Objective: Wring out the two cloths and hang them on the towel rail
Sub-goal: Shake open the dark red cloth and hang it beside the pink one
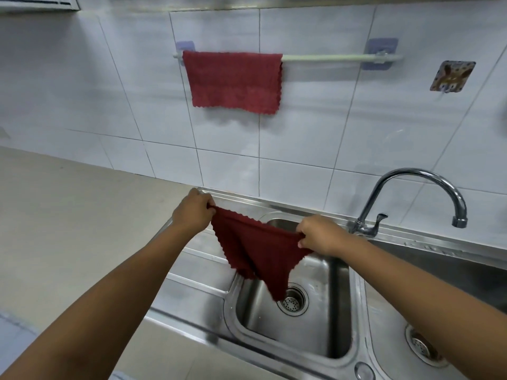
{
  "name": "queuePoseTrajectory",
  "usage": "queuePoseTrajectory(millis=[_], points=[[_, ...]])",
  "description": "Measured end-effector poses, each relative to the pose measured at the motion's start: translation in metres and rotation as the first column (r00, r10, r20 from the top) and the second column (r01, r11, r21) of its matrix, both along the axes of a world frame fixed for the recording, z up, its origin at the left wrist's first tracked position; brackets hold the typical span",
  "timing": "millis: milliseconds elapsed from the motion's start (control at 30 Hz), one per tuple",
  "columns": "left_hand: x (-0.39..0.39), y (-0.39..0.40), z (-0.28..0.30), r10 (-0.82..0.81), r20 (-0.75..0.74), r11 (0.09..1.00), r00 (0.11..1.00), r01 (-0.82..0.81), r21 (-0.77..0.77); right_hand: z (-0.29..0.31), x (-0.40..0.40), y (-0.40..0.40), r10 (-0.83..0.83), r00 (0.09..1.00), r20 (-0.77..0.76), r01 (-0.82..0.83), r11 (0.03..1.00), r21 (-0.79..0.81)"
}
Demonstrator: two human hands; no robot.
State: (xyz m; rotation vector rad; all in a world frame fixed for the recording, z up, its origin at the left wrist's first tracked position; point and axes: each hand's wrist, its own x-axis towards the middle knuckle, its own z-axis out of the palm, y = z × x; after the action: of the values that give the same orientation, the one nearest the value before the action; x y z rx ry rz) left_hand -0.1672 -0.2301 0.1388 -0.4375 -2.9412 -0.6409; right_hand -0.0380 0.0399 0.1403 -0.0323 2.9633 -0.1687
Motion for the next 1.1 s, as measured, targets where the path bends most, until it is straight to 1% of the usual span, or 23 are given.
queuePoseTrajectory(millis=[67, 133, 233, 333, 433, 467, 500, 533, 567, 600, 633, 667, 700, 733, 767, 800, 833, 867, 900, 967, 1000, 1100], points=[[-0.001, -0.005, -0.004, -0.005, -0.053, 1.000, 0.999, 0.006, 0.017, -0.001, 0.000, -0.003, -0.046, 0.995, -0.091, 0.048, 0.998, 0.027], [0.000, -0.011, -0.005, -0.004, -0.056, 1.000, 0.998, 0.006, 0.025, 0.003, -0.004, -0.006, -0.113, 0.984, -0.135, 0.112, 0.994, -0.012], [-0.002, -0.022, 0.002, 0.048, -0.086, 0.999, 0.995, -0.046, 0.029, 0.018, -0.016, -0.015, -0.192, 0.973, -0.125, 0.185, 0.981, -0.062], [-0.010, -0.033, 0.020, 0.158, -0.171, 0.985, 0.973, -0.144, 0.096, 0.039, -0.038, -0.033, -0.213, 0.970, -0.118, 0.213, 0.977, -0.006], [-0.023, -0.038, 0.050, 0.196, -0.206, 0.976, 0.959, -0.170, 0.138, 0.069, -0.077, -0.049, -0.260, 0.959, -0.112, 0.260, 0.965, -0.014], [-0.029, -0.043, 0.065, 0.218, -0.218, 0.968, 0.951, -0.183, 0.173, 0.086, -0.091, -0.056, -0.287, 0.944, -0.162, 0.284, 0.958, -0.045], [-0.035, -0.047, 0.084, 0.249, -0.237, 0.953, 0.939, -0.193, 0.236, 0.108, -0.101, -0.060, -0.327, 0.912, -0.247, 0.310, 0.945, -0.108], [-0.041, -0.053, 0.106, 0.289, -0.267, 0.926, 0.919, -0.198, 0.323, 0.132, -0.111, -0.063, -0.370, 0.856, -0.361, 0.319, 0.927, -0.195], [-0.045, -0.062, 0.130, 0.329, -0.306, 0.889, 0.893, -0.184, 0.420, 0.156, -0.117, -0.069, -0.403, 0.766, -0.501, 0.298, 0.913, -0.278], [-0.045, -0.068, 0.153, 0.350, -0.370, 0.845, 0.860, -0.120, 0.521, 0.178, -0.116, -0.074, -0.421, 0.633, -0.650, 0.247, 0.905, -0.346], [-0.045, -0.075, 0.169, 0.353, -0.456, 0.800, 0.817, -0.010, 0.601, 0.192, -0.111, -0.079, -0.407, 0.456, -0.791, 0.156, 0.912, -0.380], [-0.045, -0.082, 0.178, 0.338, -0.535, 0.767, 0.774, 0.102, 0.633, 0.197, -0.106, -0.083, -0.343, 0.273, -0.899, 0.054, 0.938, -0.341], [-0.044, -0.088, 0.179, 0.298, -0.576, 0.776, 0.761, 0.157, 0.610, 0.193, -0.103, -0.085, -0.227, 0.165, -0.960, 0.018, 0.974, -0.227], [-0.046, -0.096, 0.170, 0.208, -0.562, 0.840, 0.800, 0.148, 0.522, 0.179, -0.102, -0.086, -0.090, 0.223, -0.971, 0.054, 0.995, -0.080], [-0.050, -0.101, 0.151, 0.070, -0.450, 0.936, 0.890, 0.098, 0.339, 0.158, -0.102, -0.083, -0.012, 0.471, -0.882, 0.103, 0.994, 0.042], [-0.052, -0.105, 0.127, -0.064, -0.249, 0.990, 0.966, 0.093, 0.110, 0.135, -0.100, -0.078, -0.048, 0.761, -0.647, 0.166, 0.979, 0.122], [-0.054, -0.110, 0.104, -0.140, -0.052, 0.989, 0.989, 0.137, -0.061, 0.115, -0.098, -0.075, -0.132, 0.926, -0.353, 0.201, 0.965, 0.167], [-0.056, -0.113, 0.084, -0.159, 0.060, 0.978, 0.985, 0.165, -0.128, 0.098, -0.096, -0.073, -0.184, 0.967, -0.174, 0.214, 0.961, 0.173], [-0.057, -0.115, 0.071, -0.151, 0.089, 0.980, 0.985, 0.161, -0.116, 0.088, -0.093, -0.071, -0.210, 0.968, -0.140, 0.230, 0.962, 0.150], [-0.058, -0.111, 0.064, -0.115, 0.036, 0.992, 0.993, 0.116, -0.041, 0.086, -0.095, -0.074, -0.258, 0.948, -0.189, 0.281, 0.954, 0.107], [-0.057, -0.107, 0.066, -0.106, 0.004, 0.993, 0.994, 0.106, -0.045, 0.087, -0.097, -0.077, -0.293, 0.936, -0.196, 0.312, 0.947, 0.079], [-0.055, -0.100, 0.068, -0.048, -0.094, 0.998, 0.994, 0.045, -0.036, 0.090, -0.098, -0.084, -0.409, 0.899, -0.158, 0.401, 0.913, -0.077]])
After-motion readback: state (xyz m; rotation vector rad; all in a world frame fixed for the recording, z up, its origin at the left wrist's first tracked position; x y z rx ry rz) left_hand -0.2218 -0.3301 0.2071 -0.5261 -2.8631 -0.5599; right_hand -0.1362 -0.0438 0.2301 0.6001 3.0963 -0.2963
